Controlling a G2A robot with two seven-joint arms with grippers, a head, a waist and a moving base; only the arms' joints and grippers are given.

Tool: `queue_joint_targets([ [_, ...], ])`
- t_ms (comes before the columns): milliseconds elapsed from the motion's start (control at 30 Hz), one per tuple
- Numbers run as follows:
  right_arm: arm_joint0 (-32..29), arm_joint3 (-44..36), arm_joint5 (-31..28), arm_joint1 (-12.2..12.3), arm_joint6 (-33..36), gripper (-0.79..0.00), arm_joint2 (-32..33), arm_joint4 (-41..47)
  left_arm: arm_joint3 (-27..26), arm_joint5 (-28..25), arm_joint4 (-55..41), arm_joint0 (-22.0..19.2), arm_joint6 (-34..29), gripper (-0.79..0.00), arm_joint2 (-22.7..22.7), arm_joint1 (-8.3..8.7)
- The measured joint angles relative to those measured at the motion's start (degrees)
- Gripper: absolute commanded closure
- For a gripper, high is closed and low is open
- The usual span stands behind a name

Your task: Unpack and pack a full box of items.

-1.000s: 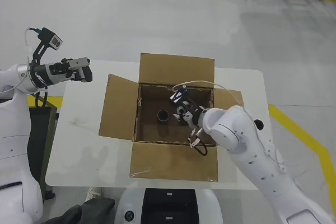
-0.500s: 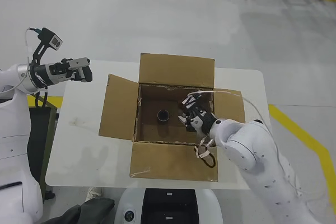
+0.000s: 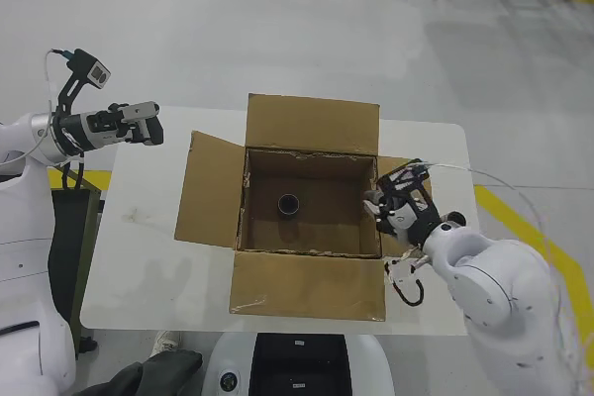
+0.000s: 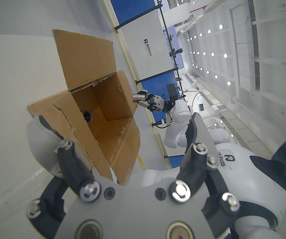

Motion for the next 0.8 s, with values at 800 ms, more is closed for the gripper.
queue_joint_targets([
  [800,-20.86,-3.49,5.3,1.26,-4.36,0.0,23.53,4.72,0.0,0.0,0.0,0.0,0.0,-0.785,0.0,0.0],
])
